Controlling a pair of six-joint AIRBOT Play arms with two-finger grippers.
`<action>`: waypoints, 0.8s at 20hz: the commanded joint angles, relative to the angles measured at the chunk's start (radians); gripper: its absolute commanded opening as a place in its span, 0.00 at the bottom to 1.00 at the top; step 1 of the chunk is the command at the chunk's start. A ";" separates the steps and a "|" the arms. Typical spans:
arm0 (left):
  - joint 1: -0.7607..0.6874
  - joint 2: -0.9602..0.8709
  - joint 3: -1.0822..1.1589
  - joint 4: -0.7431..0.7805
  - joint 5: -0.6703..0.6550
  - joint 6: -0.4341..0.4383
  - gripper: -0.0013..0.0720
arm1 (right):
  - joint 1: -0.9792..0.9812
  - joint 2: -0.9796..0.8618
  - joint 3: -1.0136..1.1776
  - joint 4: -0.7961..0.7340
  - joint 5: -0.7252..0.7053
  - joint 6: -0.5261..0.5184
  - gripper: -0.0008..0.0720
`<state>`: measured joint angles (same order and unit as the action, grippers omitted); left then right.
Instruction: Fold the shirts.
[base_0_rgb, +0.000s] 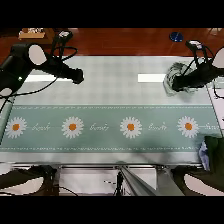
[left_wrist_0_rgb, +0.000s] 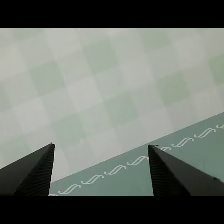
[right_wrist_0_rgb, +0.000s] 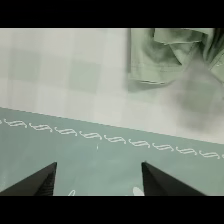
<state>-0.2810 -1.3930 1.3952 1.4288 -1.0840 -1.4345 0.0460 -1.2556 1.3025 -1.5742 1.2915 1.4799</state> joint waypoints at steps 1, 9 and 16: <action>0.000 -0.001 0.001 0.000 0.000 0.000 1.00 | 0.000 0.000 0.001 0.000 0.000 0.000 0.83; 0.000 -0.001 0.001 0.000 0.000 0.000 1.00 | 0.000 0.000 0.001 0.000 0.000 0.000 0.83; 0.000 -0.001 0.001 0.000 0.000 0.000 1.00 | 0.001 0.000 0.001 0.014 -0.071 0.001 0.83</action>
<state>-0.2810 -1.3930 1.3952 1.4292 -1.0836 -1.4345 0.0460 -1.2556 1.3025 -1.5723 1.2743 1.4803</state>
